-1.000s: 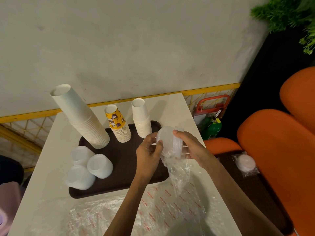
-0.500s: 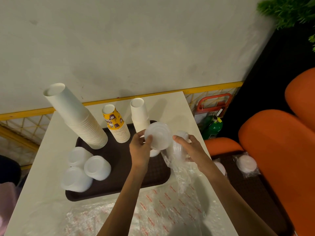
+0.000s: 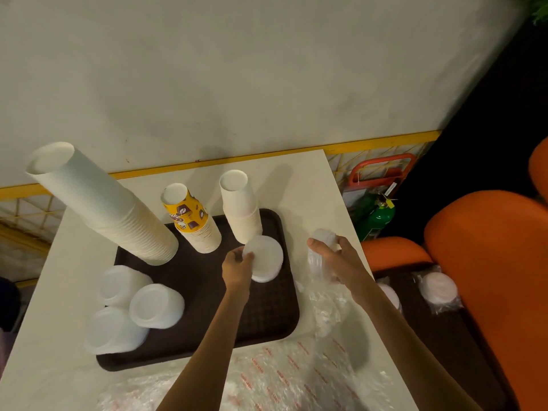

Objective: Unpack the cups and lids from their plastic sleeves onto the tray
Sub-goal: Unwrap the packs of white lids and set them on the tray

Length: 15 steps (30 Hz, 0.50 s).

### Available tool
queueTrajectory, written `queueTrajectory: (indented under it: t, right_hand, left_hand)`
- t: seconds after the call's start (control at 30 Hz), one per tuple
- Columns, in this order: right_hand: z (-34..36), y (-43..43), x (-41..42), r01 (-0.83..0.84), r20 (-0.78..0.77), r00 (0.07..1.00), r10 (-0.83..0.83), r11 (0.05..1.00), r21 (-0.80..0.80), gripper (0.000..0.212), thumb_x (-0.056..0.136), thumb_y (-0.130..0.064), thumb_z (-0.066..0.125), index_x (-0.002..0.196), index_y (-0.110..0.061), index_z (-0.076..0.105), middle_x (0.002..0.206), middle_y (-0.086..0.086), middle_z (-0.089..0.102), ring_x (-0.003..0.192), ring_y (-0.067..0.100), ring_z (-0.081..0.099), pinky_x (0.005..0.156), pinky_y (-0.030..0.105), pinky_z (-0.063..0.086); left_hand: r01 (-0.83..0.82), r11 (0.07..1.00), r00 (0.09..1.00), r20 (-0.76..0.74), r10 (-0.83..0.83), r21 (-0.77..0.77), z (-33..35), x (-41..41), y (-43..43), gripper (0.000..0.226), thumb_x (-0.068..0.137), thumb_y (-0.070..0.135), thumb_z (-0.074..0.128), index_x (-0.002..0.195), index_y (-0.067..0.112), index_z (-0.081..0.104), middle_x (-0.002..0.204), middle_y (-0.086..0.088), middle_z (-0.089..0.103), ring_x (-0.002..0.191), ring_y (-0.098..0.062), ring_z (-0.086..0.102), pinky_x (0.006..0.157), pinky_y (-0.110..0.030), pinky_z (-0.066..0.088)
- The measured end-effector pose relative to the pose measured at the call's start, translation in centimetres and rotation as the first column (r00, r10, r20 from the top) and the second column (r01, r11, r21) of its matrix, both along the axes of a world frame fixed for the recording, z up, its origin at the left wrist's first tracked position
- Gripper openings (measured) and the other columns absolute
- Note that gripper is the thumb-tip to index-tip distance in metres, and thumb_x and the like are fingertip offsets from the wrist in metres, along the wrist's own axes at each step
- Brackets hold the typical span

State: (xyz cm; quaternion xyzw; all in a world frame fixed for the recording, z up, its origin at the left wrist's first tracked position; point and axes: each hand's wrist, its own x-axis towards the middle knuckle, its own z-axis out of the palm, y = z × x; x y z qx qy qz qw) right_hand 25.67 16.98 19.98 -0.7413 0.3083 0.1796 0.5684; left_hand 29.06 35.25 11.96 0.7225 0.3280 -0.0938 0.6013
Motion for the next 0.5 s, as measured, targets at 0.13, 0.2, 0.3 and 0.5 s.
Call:
queueTrajectory:
  t: [0.13, 0.2, 0.3, 0.5]
  right_hand:
    - [-0.3, 0.2, 0.5, 0.002, -0.017, 1.000, -0.003, 1.000, -0.013, 0.079, 0.082, -0.050, 0.064, 0.145, -0.018, 0.028, 0.146, 0.009, 0.035, 0.129, 0.031, 0.039, 0.105, 0.048, 0.040]
    - [-0.6, 0.1, 0.6, -0.003, -0.031, 1.000, 0.002, 1.000, -0.031, 0.080, 0.083, -0.050, 0.062, 0.146, -0.018, 0.025, 0.148, 0.009, 0.032, 0.131, 0.031, 0.038, 0.105, 0.047, 0.040]
    - [-0.8, 0.1, 0.6, -0.018, -0.041, 0.999, 0.016, 0.999, -0.049, 0.080, 0.084, -0.051, 0.060, 0.147, -0.017, 0.024, 0.150, 0.010, 0.030, 0.133, 0.032, 0.037, 0.106, 0.047, 0.039]
    - [-0.7, 0.2, 0.4, -0.005, -0.032, 0.999, 0.004, 0.999, -0.032, 0.077, 0.084, -0.048, 0.061, 0.146, -0.017, 0.026, 0.149, 0.009, 0.032, 0.131, 0.031, 0.039, 0.103, 0.046, 0.043]
  left_hand:
    - [0.080, 0.984, 0.997, 0.009, -0.083, 0.160, -1.2, 0.3, -0.3, 0.032, 0.094, 0.012, 0.056, 0.125, 0.007, 0.054, 0.126, -0.012, 0.055, 0.113, -0.026, 0.053, 0.094, -0.035, 0.045]
    - [0.100, 0.963, 0.995, -0.013, -0.100, 0.249, -1.8, 0.2, -0.2, 0.034, 0.094, 0.014, 0.056, 0.126, 0.007, 0.054, 0.128, -0.014, 0.050, 0.111, -0.028, 0.054, 0.093, -0.036, 0.046]
    - [0.135, 0.918, 0.990, -0.028, -0.135, 0.374, -2.1, -0.1, -0.3, 0.039, 0.094, 0.018, 0.055, 0.131, 0.006, 0.052, 0.132, -0.015, 0.042, 0.116, -0.031, 0.051, 0.098, -0.037, 0.043]
    - [0.248, 0.773, 0.937, 0.059, -0.345, 0.584, -2.5, -1.7, -1.0, 0.072, 0.087, 0.042, 0.063, 0.144, 0.008, 0.034, 0.144, -0.014, 0.033, 0.131, -0.031, 0.034, 0.102, -0.044, 0.040]
